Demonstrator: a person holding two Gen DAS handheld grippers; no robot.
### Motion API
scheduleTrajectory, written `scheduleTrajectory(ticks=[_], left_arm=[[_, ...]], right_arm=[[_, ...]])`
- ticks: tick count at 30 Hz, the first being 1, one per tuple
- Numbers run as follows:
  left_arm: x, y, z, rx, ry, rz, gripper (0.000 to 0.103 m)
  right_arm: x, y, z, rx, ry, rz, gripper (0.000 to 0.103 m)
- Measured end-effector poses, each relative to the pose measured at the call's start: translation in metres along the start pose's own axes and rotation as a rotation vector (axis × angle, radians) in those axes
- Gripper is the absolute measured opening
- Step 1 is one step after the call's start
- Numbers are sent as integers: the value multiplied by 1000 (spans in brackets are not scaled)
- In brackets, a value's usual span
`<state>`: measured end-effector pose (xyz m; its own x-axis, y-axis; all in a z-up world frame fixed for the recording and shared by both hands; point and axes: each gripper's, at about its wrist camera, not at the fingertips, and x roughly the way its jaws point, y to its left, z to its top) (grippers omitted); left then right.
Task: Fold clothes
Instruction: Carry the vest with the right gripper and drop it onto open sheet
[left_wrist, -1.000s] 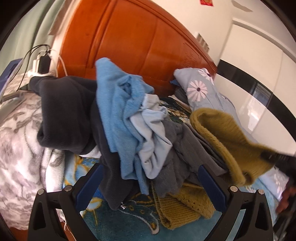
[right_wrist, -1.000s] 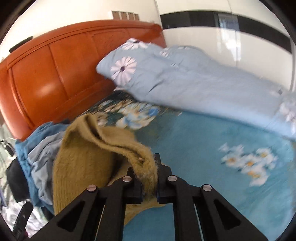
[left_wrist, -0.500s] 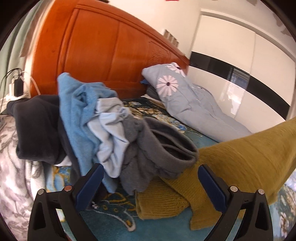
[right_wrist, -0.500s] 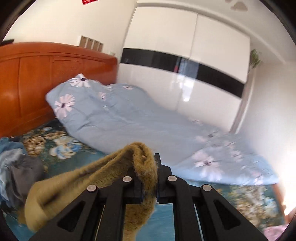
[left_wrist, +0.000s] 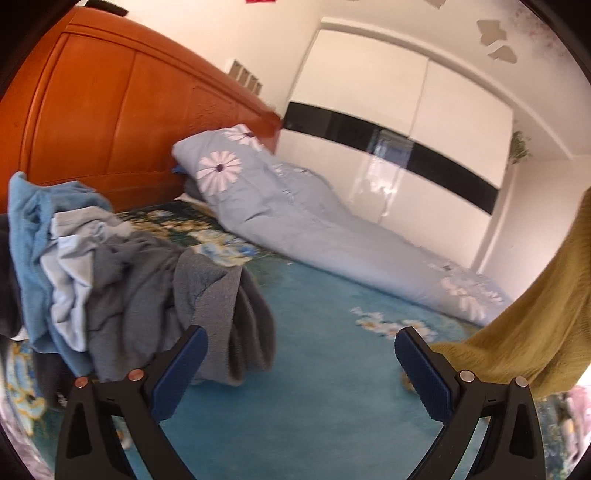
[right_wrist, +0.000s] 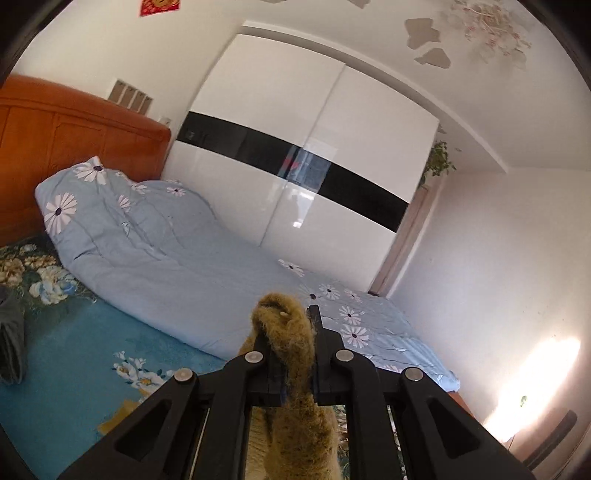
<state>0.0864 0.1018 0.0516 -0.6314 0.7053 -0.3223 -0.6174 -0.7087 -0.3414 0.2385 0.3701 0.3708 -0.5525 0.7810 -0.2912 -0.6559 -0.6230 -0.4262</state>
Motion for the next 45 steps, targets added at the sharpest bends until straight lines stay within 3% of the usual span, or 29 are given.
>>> scheduleTrajectory(ticks=[3, 8, 12, 16, 20, 24, 26, 29, 34, 41, 45], left_arm=[[4, -20, -2, -42, 16, -88, 103], [2, -35, -3, -100, 45, -162, 103], [-2, -41, 0, -121, 80, -157, 103], [-9, -47, -1, -44, 157, -129, 103], [-24, -61, -5, 67, 183, -92, 103], [-23, -77, -14, 146, 257, -93, 103], [-21, -84, -19, 157, 294, -105, 103], [-17, -93, -28, 156, 354, -129, 103], [0, -119, -62, 149, 474, -199, 103], [11, -168, -97, 255, 585, -249, 103], [15, -181, -110, 246, 631, -274, 103]], right_arm=[[17, 40, -17, -52, 53, 168, 9], [38, 111, -77, -123, 174, 530, 10], [36, 161, -140, -140, 247, 747, 10], [34, 208, -191, -188, 333, 867, 10], [22, 216, -216, -243, 308, 875, 14], [19, 173, -229, -111, 287, 881, 56], [16, 136, -242, -13, 274, 865, 57], [11, 84, -275, 127, 281, 764, 60], [16, 27, -342, 260, 387, 558, 62], [12, -3, -381, 370, 443, 482, 62], [27, -14, -400, 495, 513, 516, 62]])
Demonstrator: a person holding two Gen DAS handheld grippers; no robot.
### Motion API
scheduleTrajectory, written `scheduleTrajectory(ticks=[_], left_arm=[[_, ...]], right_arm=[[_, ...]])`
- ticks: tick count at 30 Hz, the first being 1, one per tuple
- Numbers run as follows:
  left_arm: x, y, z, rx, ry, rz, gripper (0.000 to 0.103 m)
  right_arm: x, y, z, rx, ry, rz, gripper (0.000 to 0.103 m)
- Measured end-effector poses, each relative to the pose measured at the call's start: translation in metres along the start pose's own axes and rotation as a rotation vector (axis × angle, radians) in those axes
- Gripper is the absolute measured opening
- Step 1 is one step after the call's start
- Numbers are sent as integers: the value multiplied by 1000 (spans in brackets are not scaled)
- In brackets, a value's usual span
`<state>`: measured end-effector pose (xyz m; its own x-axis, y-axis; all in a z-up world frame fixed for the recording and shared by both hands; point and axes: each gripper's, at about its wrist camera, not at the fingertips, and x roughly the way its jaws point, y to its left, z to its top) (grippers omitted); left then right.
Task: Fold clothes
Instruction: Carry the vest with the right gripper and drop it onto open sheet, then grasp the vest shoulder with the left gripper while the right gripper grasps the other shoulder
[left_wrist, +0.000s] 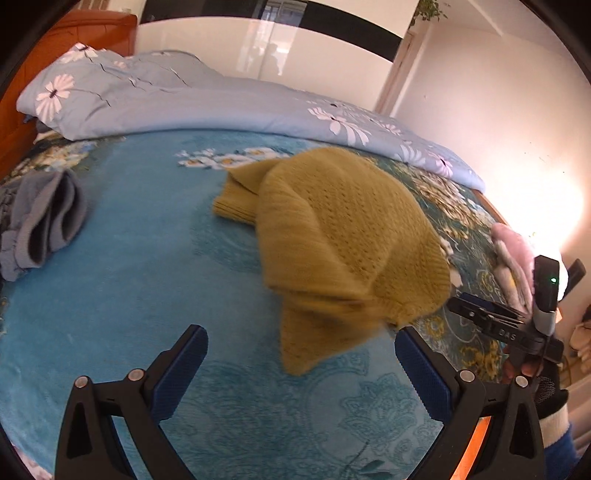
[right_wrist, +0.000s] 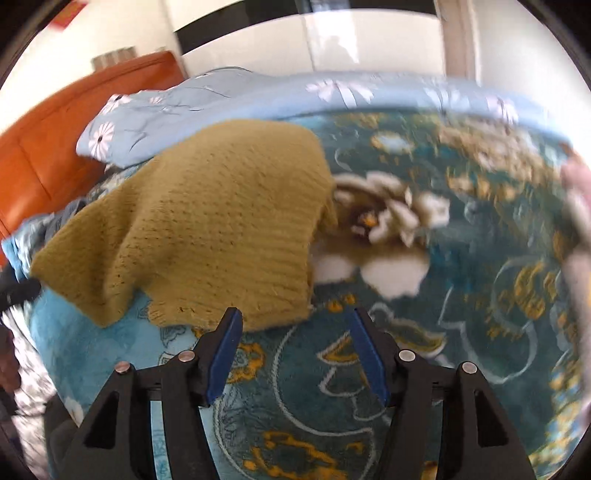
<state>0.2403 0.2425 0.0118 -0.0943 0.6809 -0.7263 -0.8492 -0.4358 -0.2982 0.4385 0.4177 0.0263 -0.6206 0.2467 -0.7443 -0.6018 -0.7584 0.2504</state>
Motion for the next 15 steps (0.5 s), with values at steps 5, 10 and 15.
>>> scheduleTrajectory(ticks=[5, 10, 15], left_arm=[[15, -13, -4, -1, 61, -3, 103], [33, -12, 1, -17, 79, 22, 102], [30, 5, -1, -75, 56, -7, 102]], right_arm=[[10, 6, -3, 66, -11, 63, 62], [17, 17, -11, 142, 3, 184, 64], [4, 13, -26, 227, 25, 271, 64]])
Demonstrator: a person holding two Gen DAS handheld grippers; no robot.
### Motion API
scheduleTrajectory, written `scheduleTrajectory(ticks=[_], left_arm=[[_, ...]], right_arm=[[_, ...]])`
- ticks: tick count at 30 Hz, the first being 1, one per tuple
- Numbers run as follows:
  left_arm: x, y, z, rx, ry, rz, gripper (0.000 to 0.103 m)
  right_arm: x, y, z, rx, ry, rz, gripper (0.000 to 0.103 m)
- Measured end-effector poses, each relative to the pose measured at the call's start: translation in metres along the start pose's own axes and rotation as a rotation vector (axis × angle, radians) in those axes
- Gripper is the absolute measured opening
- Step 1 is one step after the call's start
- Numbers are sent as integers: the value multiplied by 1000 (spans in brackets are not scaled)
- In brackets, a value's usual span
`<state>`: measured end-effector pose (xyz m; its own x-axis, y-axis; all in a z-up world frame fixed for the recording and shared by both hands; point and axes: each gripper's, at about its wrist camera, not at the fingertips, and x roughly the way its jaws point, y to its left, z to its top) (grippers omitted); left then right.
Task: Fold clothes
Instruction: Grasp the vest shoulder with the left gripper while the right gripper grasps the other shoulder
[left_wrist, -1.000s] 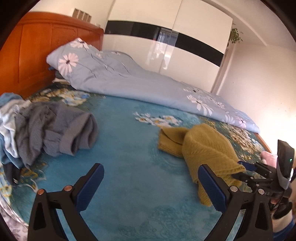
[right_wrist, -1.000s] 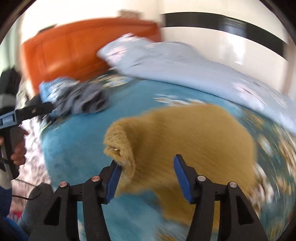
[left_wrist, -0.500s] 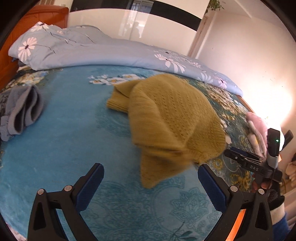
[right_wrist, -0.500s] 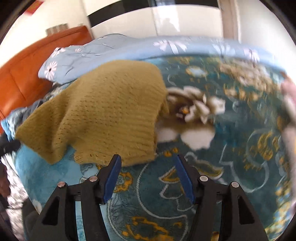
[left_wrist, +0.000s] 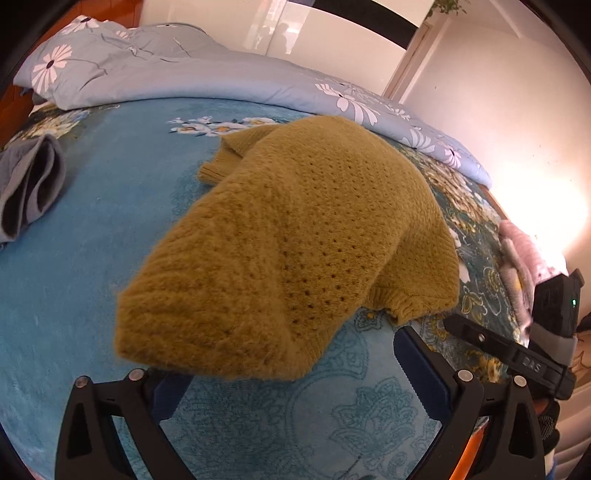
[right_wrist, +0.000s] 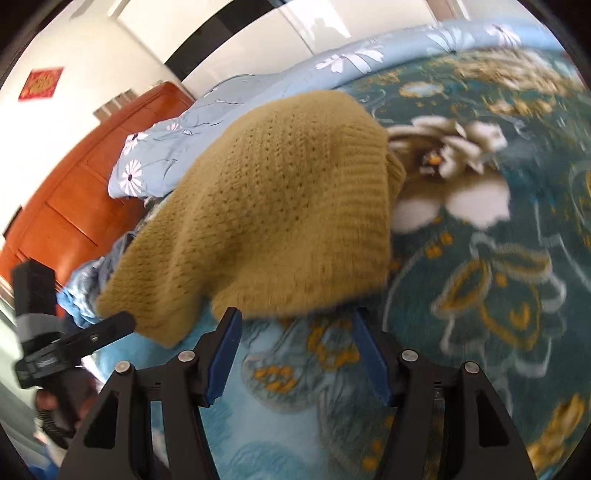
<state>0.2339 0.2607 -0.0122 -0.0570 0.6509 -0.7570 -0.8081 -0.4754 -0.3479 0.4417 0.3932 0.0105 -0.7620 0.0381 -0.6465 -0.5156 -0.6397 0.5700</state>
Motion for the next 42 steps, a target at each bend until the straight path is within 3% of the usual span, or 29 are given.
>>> scheduleTrajectory(ticks=[3, 8, 10, 11, 12, 13, 14, 15, 16, 19, 23, 34, 42], left_arm=[[3, 8, 3, -43, -3, -30, 96], [10, 10, 2, -64, 20, -52, 84], [12, 13, 1, -86, 28, -50, 62], [12, 16, 1, -97, 35, -50, 58], [13, 18, 1, -107, 41, -50, 43], [15, 19, 3, -115, 45, -50, 26], [15, 20, 4, -124, 48, -51, 20], [14, 22, 5, -134, 47, -57, 14], [12, 23, 5, -142, 40, -66, 12], [0, 24, 10, -146, 16, -105, 12], [-34, 21, 25, -137, -59, -183, 11], [-190, -25, 85, 28, -431, -249, 10], [-303, -63, 86, 164, -662, -230, 11]], right_arm=[[4, -5, -4, 48, 15, 69, 64], [15, -14, 11, 119, -72, 58, 64], [18, -18, 15, 166, -95, 63, 64], [17, -20, 15, 187, -108, 67, 63], [16, -22, 14, 206, -118, 72, 58], [15, -25, 14, 230, -122, 75, 46], [14, -29, 13, 255, -122, 79, 37], [13, -34, 14, 282, -117, 84, 20], [12, -39, 14, 310, -111, 90, 11], [0, -44, 22, 315, -125, 101, 10], [-49, -26, 40, 209, -221, 145, 10], [-180, 84, 78, -37, -465, 223, 9], [-265, 156, 62, -233, -636, 253, 9]])
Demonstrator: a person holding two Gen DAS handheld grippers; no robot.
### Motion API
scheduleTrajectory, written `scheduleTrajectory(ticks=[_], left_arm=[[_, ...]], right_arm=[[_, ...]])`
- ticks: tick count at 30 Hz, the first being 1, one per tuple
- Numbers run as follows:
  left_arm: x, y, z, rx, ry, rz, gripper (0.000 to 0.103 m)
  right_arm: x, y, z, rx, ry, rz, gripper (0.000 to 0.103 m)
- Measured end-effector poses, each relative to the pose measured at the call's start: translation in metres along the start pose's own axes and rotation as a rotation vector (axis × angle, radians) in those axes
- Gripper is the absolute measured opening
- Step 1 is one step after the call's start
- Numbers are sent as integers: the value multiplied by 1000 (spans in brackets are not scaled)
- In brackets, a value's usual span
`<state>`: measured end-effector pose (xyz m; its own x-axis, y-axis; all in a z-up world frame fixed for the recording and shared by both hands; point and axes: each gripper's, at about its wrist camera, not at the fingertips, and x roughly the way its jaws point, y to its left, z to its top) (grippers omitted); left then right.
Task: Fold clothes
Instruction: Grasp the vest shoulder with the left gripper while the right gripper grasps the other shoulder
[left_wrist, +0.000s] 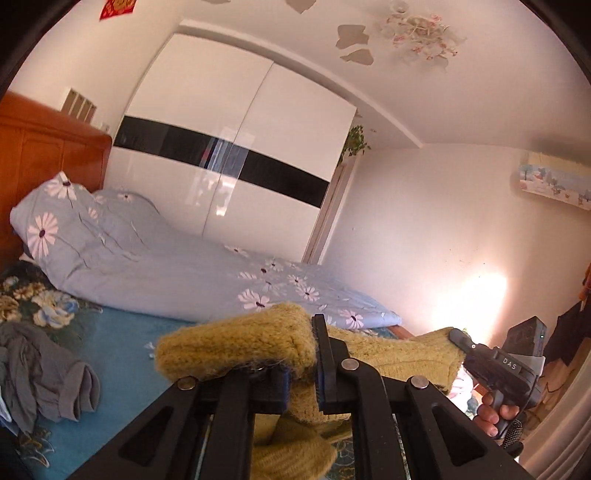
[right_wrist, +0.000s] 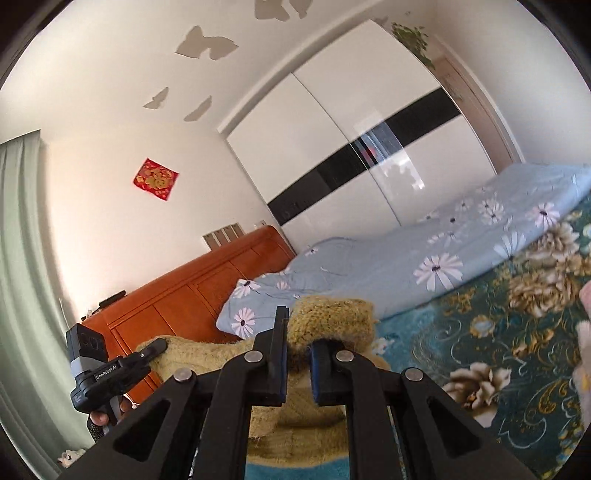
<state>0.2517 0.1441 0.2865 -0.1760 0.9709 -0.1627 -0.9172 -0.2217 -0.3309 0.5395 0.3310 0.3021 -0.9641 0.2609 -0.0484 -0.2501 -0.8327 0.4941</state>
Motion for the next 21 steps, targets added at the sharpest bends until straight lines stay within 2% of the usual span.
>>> scheduleTrajectory(ticks=[4, 9, 12, 16, 21], left_arm=[[-27, -10, 17, 26, -42, 19, 11], [-66, -37, 23, 123, -125, 44, 11], [-66, -39, 35, 124, -123, 42, 11], [-17, -27, 45, 152, -67, 98, 11], [93, 5, 39, 171, 51, 189, 11]], right_arm=[[-24, 36, 21, -97, -61, 34, 9], [-51, 76, 31, -206, -133, 26, 9], [-54, 88, 40, -258, -146, 8, 9], [-21, 72, 47, -269, -108, -51, 9], [53, 11, 42, -222, -13, -165, 9]])
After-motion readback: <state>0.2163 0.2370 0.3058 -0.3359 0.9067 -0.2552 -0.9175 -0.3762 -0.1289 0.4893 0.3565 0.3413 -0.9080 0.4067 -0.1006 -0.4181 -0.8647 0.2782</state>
